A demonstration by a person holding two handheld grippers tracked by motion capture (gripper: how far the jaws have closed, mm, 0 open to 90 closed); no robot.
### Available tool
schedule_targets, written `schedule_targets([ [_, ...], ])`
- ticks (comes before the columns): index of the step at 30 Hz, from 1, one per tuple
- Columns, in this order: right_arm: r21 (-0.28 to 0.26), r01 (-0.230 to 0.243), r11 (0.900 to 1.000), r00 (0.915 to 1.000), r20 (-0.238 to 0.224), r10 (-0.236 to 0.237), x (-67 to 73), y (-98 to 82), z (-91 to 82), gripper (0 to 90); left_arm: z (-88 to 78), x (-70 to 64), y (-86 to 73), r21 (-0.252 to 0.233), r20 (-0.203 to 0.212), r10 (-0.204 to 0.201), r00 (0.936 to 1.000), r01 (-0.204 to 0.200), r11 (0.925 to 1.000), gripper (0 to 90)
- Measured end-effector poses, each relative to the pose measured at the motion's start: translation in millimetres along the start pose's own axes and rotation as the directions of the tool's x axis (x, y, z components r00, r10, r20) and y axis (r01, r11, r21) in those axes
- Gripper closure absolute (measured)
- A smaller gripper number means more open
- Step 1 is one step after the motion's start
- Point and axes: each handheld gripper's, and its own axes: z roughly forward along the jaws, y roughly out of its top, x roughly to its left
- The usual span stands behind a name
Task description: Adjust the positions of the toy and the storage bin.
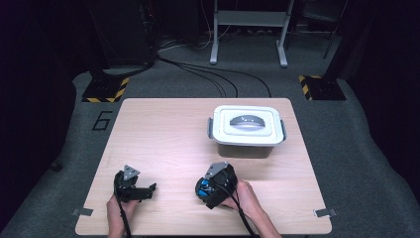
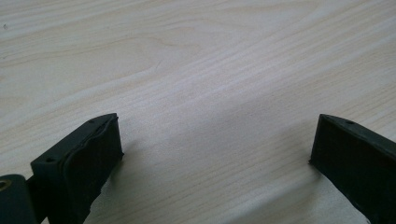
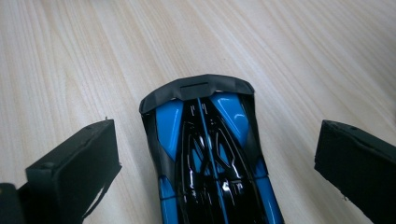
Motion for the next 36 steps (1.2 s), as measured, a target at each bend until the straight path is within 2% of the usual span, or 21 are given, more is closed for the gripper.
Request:
schedule_targets([
  [4,0.022,0.009,1.000,0.9999,-0.005,-0.009,2.3,4.6,7.6,0.0,0.0,0.0,0.0,0.001,0.000,0.001,1.0000,-0.001,1.0000,1.8],
  [15,0.085,0.089,0.992,0.9960,-0.022,-0.087,8.3,16.7,29.0,0.0,0.0,0.0,0.0,0.000,0.000,0.000,1.0000,0.000,1.0000,1.8],
  [17,0.090,0.084,0.992,0.9964,-0.020,-0.082,9.3,17.4,30.2,1.6,0.0,0.0,0.0,0.000,0.000,0.000,1.0000,0.000,1.0000,1.8],
  [20,0.098,0.086,0.991,0.9961,-0.028,-0.083,9.7,17.6,32.4,13.6,0.0,0.0,0.0,0.000,0.000,0.001,1.0000,-0.001,1.0000,1.8],
  [21,0.096,0.085,0.992,0.9962,-0.028,-0.082,9.5,17.4,32.7,14.8,0.0,0.0,0.0,0.000,0.000,0.001,1.0000,-0.001,1.0000,1.8],
  [25,0.103,0.086,0.991,0.9963,-0.007,-0.085,7.6,17.3,33.3,22.4,-0.1,0.0,0.0,0.000,0.000,0.001,1.0000,-0.001,1.0000,1.8],
  [27,0.112,0.067,0.991,0.9978,-0.009,-0.066,7.6,16.7,33.2,21.9,-0.1,0.0,0.0,0.000,0.000,0.001,1.0000,-0.001,1.0000,1.8],
  [36,0.116,0.066,0.991,0.9978,-0.006,-0.066,7.5,16.4,33.6,23.0,-0.1,-0.1,0.0,0.000,0.000,0.001,1.0000,-0.001,1.0000,1.9],
])
